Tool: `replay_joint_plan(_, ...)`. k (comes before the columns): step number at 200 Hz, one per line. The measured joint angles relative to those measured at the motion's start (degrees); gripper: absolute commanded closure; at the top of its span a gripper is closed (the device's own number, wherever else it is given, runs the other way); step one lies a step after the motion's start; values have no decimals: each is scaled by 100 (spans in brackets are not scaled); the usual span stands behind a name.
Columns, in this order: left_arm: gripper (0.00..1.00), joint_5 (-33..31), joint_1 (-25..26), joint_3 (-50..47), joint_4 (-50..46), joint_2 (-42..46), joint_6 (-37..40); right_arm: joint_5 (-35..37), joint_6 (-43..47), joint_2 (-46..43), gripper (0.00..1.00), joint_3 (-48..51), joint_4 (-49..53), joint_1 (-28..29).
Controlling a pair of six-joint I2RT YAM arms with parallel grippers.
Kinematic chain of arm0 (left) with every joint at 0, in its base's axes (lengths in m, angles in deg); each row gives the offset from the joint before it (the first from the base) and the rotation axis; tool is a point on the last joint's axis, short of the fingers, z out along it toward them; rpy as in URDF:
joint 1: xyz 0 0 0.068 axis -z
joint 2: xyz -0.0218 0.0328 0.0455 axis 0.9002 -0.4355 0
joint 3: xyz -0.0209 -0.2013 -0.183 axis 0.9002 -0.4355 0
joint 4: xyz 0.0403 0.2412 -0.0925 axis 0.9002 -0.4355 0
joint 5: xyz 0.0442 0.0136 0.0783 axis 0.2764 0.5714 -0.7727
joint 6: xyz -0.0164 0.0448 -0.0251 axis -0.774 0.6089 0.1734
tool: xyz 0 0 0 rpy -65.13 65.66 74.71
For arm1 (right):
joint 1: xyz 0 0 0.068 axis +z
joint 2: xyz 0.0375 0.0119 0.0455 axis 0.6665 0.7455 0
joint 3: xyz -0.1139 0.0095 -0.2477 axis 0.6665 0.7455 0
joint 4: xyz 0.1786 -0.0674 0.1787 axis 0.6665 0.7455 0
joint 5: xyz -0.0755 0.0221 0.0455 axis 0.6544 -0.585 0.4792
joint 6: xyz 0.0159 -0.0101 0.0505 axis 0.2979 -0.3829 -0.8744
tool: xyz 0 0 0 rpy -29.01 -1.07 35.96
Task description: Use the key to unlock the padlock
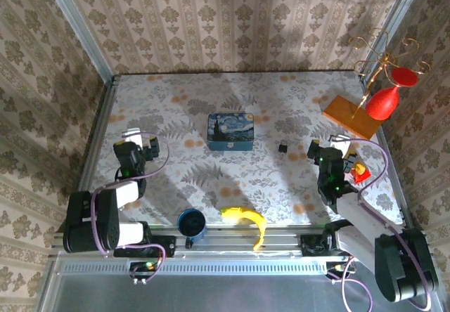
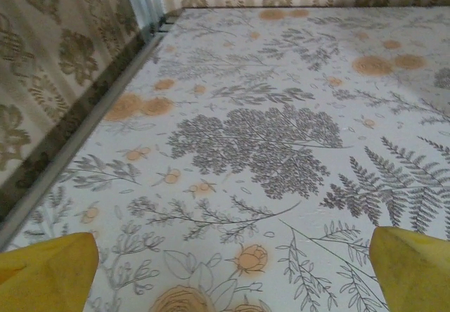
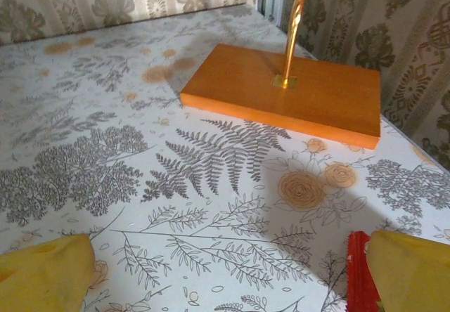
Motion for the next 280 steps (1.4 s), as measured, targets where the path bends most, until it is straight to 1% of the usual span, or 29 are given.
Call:
replay_joint_plan(17, 0, 175, -28, 13, 339, -365, 24, -94, 129, 308, 0, -24, -328, -31)
replay_joint_plan(40, 0, 428, -35, 50, 986, -1075, 90, -203, 251, 658, 0, -87, -730, -79)
replay_joint_plan(52, 0, 564, -37, 63, 1069, -1311, 118, -256, 321, 791, 0, -118, -868, -105)
replay_joint_plan(80, 0, 973, -63, 328, 892, -1342, 238, -358, 420, 931, 0, -127, -1196, -153)
replay_joint_plan(104, 0, 1224, -74, 511, 901, -1340, 291, -560, 492, 1082, 0, -92, -1722, -271)
replay_joint_plan(148, 0, 1368, -74, 514, 868, -1342, 367, -1086, 549, 1781, 0, 2, -2594, -546)
replay_joint_plan(175, 0, 1388, -74, 514, 868, -1342, 372, -1419, 632, 2441, 0, -15, -3110, -610)
replay_joint_plan(204, 0, 1392, -74, 514, 868, -1342, 380, -1703, 660, 2704, 0, -96, -3106, -662)
replay_joint_plan(222, 0, 1390, -72, 514, 868, -1342, 385, -1803, 656, 2981, 0, -186, -3390, -745)
replay_joint_plan(242, 0, 1390, -72, 514, 868, -1340, 387, -1958, 645, 3036, 0, -240, -3324, -811)
replay_joint_plan(265, 0, 1390, -72, 514, 868, -1342, 387, -2439, 758, 3064, 0, -647, -2914, -848)
replay_joint_plan(280, 0, 1390, -72, 514, 868, -1340, 387, -2739, 822, 3064, 0, -841, -2820, -850)
